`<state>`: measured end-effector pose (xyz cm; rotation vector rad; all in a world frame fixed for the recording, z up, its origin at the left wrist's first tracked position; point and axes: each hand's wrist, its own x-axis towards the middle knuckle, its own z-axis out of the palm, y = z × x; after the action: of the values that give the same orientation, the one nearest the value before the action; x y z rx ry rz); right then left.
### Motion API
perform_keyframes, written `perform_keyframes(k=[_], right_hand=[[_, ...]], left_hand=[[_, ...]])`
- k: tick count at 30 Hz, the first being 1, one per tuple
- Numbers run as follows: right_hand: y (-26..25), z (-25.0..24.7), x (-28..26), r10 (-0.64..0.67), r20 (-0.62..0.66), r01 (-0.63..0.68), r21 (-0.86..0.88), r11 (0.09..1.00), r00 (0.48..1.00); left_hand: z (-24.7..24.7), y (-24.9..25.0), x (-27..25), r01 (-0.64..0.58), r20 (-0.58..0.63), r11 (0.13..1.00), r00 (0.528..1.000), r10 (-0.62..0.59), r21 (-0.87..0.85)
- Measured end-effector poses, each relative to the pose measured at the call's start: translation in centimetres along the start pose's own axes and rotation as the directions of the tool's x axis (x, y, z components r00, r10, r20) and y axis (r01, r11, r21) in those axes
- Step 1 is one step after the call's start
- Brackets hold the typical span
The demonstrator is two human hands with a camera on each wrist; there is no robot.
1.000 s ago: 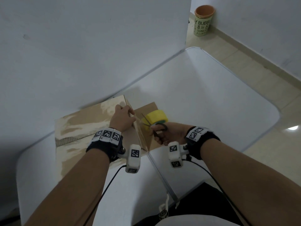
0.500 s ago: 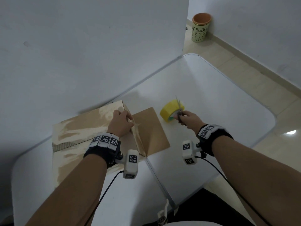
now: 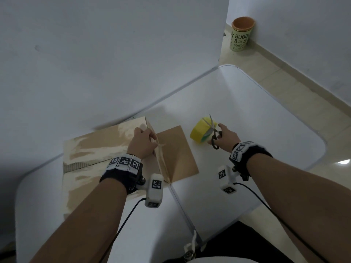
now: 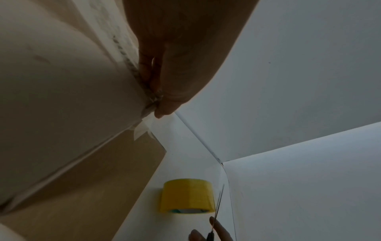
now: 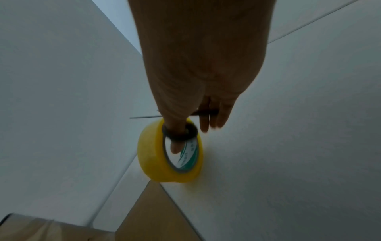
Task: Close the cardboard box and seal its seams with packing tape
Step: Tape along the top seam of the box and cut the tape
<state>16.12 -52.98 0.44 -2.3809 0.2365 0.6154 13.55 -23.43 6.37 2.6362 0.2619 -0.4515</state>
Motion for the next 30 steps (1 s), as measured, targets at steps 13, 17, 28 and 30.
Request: perform_keyframes(k=[13, 17, 28, 30], right_hand=[[2.2, 0.0, -0.1, 0.126, 0.103, -0.118, -0.075, 0.990, 0.987], [2.5, 0.4, -0.4, 0.220, 0.047, -0.225, 0.170, 0.959, 0.974], [-6.7, 3.6, -2.6, -0.113, 0.454, -0.248, 0.661, 0.708, 0.884], [-8.3, 5.6, -2.2, -0.105, 0.483, -0.329, 0.724, 0.606, 0.869]], left_hand=[[-0.2, 0.5, -0.4, 0.000, 0.008, 1.000, 1.000, 0.000, 0.001], [-0.2, 0.6, -0.4, -0.005, 0.000, 1.000, 1.000, 0.005, 0.000], [-0.9, -0.1, -1.0, -0.015, 0.014, 0.990, 1.000, 0.017, -0.137], [-0.8, -0.2, -1.1, -0.015, 0.027, 0.991, 0.999, 0.019, -0.132]])
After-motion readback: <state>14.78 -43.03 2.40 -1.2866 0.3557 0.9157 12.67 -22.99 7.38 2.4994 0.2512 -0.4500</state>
